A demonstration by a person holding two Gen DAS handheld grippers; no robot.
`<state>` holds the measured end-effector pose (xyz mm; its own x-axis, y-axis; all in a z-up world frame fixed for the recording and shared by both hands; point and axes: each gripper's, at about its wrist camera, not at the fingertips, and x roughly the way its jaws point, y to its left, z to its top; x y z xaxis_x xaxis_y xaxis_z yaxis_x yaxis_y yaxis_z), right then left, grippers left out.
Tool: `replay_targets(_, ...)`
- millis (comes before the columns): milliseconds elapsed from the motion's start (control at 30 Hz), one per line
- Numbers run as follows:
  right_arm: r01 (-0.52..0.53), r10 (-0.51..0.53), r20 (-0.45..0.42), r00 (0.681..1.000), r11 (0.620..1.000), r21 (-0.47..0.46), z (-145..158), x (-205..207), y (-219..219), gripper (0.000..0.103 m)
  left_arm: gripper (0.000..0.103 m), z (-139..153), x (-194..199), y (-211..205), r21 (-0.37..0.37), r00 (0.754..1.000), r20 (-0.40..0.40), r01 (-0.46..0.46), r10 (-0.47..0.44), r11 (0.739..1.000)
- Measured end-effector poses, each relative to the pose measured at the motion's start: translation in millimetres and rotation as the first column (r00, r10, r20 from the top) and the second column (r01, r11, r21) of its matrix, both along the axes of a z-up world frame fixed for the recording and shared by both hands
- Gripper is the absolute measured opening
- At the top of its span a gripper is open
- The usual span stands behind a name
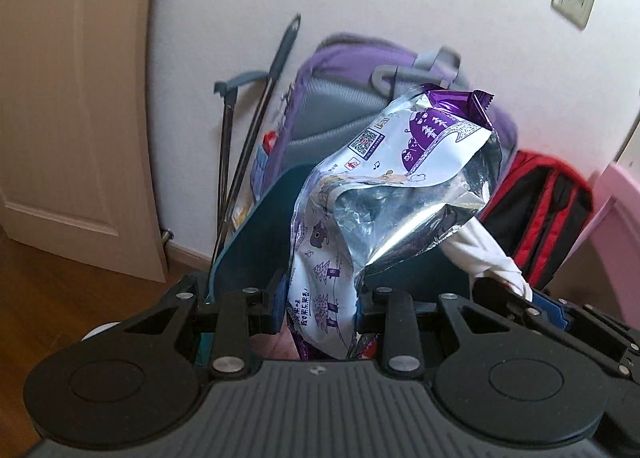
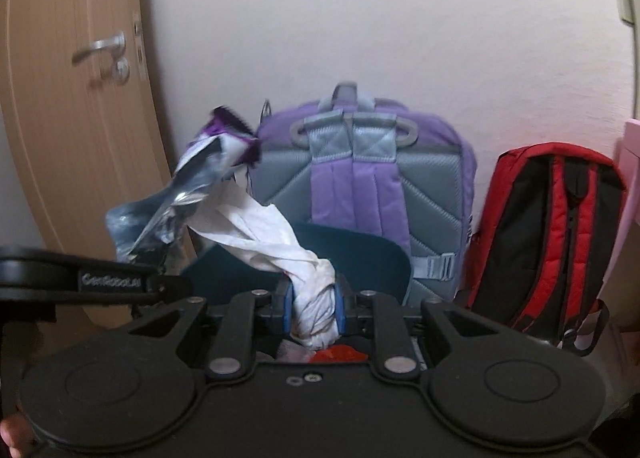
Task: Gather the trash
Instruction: 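Carry the snack bag and white cloth up into the teal bin, then open both tools to release the snack bag and cloth into the bin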
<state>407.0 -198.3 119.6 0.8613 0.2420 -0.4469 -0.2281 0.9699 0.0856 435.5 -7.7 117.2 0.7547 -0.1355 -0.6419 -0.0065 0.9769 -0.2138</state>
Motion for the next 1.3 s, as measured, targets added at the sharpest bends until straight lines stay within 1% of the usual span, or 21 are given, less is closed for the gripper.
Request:
replay_targets(167,-0.025,0.021,-0.05,0.999,0.996,-0.086,-24.2,19.8,14.4,0.02,0.03,-25.1,23.2,-7.3,0.076,0.998,-0.063,0.024,-0.02,0.997)
replay_targets(267,-0.038,0.028,-0.088,0.996,0.993,-0.109,-36.3,28.6,18.9,0.021,0.03,-36.4,32.1,-9.9,0.107,0.995,-0.091,0.046,-0.037,0.993)
replay_targets(367,-0.048,0.034,-0.114,0.993,0.991,-0.125,-45.2,35.2,22.0,0.024,0.031,-45.2,40.3,-12.6,0.129,0.994,-0.105,0.058,-0.044,0.99)
replay_targets(433,-0.044,0.026,-0.125,0.992,0.989,-0.144,-49.2,37.5,23.8,0.025,0.031,-48.9,43.5,-18.1,0.174,0.994,-0.096,0.063,-0.047,0.983)
replay_targets(467,-0.043,0.023,-0.13,0.991,0.987,-0.154,-50.7,38.9,25.2,0.025,0.031,-49.4,45.6,-20.2,0.181,0.994,-0.099,0.07,-0.053,0.981)
replay_targets(533,-0.046,0.023,-0.142,0.99,0.986,-0.163,-53.1,41.4,27.1,0.026,0.031,-49.7,48.4,-21.8,0.168,0.993,-0.106,0.078,-0.06,0.983)
replay_targets(567,-0.048,0.025,-0.145,0.989,0.986,-0.162,-53.3,41.8,27.5,0.027,0.034,-48.7,48.0,-23.1,0.172,0.993,-0.102,0.081,-0.064,0.982)
replay_targets(600,-0.051,0.028,-0.146,0.989,0.985,-0.162,-53.6,41.1,27.8,0.027,0.042,-47.1,49.3,-24.7,0.183,0.993,-0.097,0.085,-0.068,0.979)
replay_targets(633,-0.052,0.028,-0.146,0.989,0.985,-0.163,-53.2,40.3,27.3,0.028,0.049,-46.2,47.0,-26.9,0.197,0.993,-0.091,0.087,-0.07,0.977)
replay_targets(667,-0.054,0.03,-0.145,0.989,0.985,-0.164,-52.7,38.3,27.5,0.029,0.062,-44.0,44.3,-28.1,0.207,0.994,-0.083,0.084,-0.068,0.975)
replay_targets(700,-0.057,0.032,-0.145,0.989,0.984,-0.167,-51.9,38.8,27.1,0.032,0.067,-41.6,41.2,-28.5,0.211,0.996,-0.068,0.078,-0.065,0.974)
replay_targets(767,-0.058,0.032,-0.141,0.989,0.982,-0.182,-50.4,37.3,26.9,0.033,0.067,-37.3,38.3,-28.9,0.209,0.996,-0.061,0.083,-0.071,0.974)
replay_targets(933,-0.063,0.037,-0.123,0.992,0.976,-0.21,-44.5,25.2,25.7,0.042,0.067,-28.0,26.3,-29.1,0.199,0.996,-0.056,0.076,-0.066,0.977)
replay_targets(1133,-0.064,0.045,-0.101,0.994,0.98,-0.19,-28.9,0.1,19.1,0.044,0.067,-9.3,-0.1,-31.2,0.189,0.997,-0.03,0.079,-0.075,0.979)
replay_targets(1300,-0.055,0.042,-0.076,0.996,0.985,-0.165,-12.1,-27.4,10.6,0.045,0.067,8.4,-32.0,-34.0,0.193,0.996,-0.004,0.086,-0.087,0.977)
